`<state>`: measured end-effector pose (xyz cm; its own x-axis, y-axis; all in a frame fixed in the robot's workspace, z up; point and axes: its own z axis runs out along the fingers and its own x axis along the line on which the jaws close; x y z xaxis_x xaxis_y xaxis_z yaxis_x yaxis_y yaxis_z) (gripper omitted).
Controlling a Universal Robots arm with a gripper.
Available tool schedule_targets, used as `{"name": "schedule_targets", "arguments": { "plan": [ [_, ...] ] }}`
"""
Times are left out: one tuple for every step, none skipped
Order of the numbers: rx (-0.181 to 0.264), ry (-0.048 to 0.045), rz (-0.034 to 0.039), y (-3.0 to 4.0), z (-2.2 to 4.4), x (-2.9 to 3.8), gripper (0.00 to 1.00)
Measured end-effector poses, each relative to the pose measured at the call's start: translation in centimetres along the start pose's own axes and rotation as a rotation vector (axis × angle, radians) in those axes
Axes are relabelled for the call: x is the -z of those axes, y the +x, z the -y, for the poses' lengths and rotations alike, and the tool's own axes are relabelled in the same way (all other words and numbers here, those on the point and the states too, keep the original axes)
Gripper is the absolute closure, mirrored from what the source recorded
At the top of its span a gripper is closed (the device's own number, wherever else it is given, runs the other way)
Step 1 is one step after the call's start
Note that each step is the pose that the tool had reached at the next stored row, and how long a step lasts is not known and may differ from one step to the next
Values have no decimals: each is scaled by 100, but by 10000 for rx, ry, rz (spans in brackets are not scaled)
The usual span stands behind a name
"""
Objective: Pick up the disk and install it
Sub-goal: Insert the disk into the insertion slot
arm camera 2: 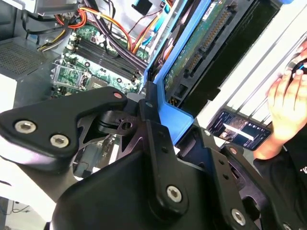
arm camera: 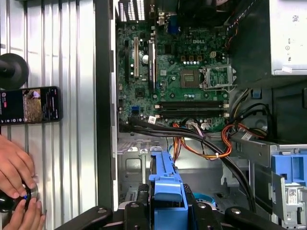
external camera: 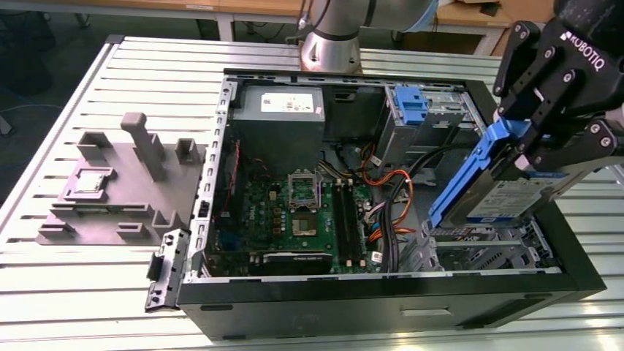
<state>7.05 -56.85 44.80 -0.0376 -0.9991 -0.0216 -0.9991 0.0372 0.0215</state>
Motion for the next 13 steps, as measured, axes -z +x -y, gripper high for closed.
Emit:
{"name": "schedule_targets", "arguments": {
  "plan": [
    [-1, 0, 0, 1, 8, -8, 63],
    [0, 0, -1, 3, 14, -16, 63],
    [-1, 0, -1, 5, 18, -25, 63],
    [-1, 0, -2, 7, 22, -33, 63],
    [-2, 0, -2, 9, 24, -42, 63],
    [-2, 0, -2, 10, 26, -51, 63],
    [-1, 0, -2, 11, 30, -61, 63],
    [0, 0, -1, 13, 34, -73, 63],
    [-1, 0, -1, 15, 38, -83, 63],
    [-1, 0, -2, 16, 41, -93, 63],
    [-2, 0, -1, 18, 45, -103, 63],
    [-3, 0, -2, 20, 47, -112, 63],
    [-3, 0, -1, 22, 49, -120, 63]
  ]
}}
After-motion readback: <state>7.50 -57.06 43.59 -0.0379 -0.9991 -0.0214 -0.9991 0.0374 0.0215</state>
